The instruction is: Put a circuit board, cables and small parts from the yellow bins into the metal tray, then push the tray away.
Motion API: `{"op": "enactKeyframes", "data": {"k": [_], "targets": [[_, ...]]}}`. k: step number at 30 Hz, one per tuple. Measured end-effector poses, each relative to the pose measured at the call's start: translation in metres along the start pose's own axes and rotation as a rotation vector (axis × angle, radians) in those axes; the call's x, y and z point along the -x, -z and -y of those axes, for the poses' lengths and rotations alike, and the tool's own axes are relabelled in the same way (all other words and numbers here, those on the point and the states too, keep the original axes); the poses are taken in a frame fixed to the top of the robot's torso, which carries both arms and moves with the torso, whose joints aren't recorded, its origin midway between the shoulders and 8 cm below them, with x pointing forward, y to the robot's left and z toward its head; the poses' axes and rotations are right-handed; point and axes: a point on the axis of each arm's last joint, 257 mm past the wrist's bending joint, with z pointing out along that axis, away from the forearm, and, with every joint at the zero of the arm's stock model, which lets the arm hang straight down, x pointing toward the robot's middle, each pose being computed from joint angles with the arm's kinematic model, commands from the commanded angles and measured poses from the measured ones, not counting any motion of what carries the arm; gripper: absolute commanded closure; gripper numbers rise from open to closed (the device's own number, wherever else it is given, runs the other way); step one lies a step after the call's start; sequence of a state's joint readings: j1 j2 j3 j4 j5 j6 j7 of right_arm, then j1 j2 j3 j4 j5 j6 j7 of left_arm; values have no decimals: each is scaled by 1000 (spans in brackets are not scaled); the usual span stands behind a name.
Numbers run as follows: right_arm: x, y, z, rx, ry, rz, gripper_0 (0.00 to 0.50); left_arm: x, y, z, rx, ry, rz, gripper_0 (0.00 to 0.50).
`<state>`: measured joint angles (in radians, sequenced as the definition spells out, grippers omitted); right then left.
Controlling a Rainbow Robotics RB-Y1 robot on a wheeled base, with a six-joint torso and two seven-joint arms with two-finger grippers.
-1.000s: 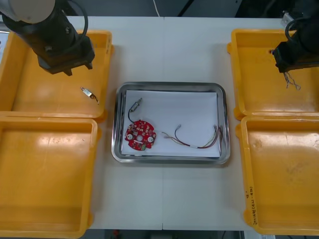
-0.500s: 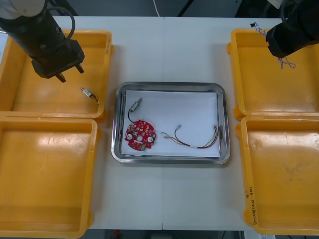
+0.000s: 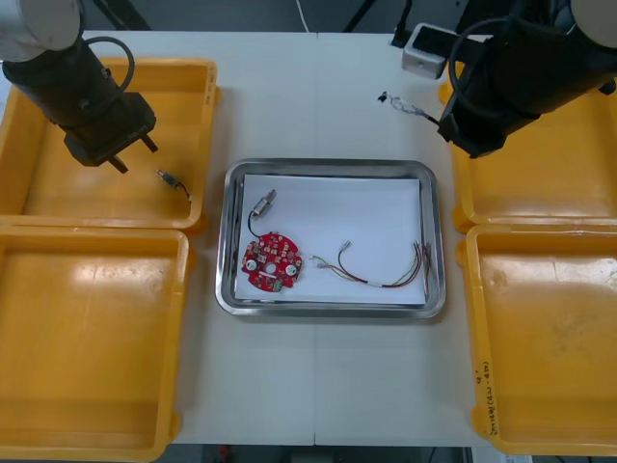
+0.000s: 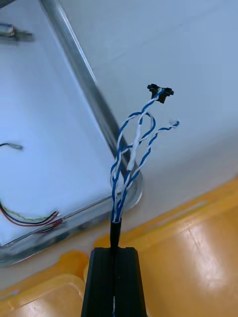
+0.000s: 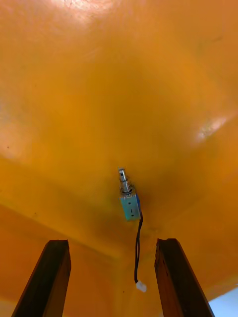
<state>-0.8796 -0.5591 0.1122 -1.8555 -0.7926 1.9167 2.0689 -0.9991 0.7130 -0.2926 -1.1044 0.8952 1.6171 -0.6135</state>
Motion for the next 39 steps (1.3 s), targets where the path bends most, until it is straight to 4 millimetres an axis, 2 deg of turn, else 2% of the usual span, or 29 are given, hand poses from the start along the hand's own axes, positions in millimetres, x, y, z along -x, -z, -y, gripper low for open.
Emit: {"op": "enactKeyframes", "data": {"k": [5,9,14,20,24,31,39], "targets": [[-2,-14,-18,32,129,-37,500,-1,-14,4,-1,23,-10,0],[-8,-28,-23,24,208,-73,500,-4,-23,12,-19,31,-15,0],[5,-50,-26,-32,271,-57,500,-7,-37,20,-43,53,-25,0],[29,-79,-37,-69,334,-18,500,-15,-53,22,-44,75,-49,0],[31,-100,-47,-61,361,-25,500,-20,-60,22,-33,57,-46,0],[17,-135,-60,-25,382,-65,500,-29,-71,16,6,21,-47,0],[-1,-163,-67,-1,361,-81,500,-29,-74,14,9,27,-49,0]]}}
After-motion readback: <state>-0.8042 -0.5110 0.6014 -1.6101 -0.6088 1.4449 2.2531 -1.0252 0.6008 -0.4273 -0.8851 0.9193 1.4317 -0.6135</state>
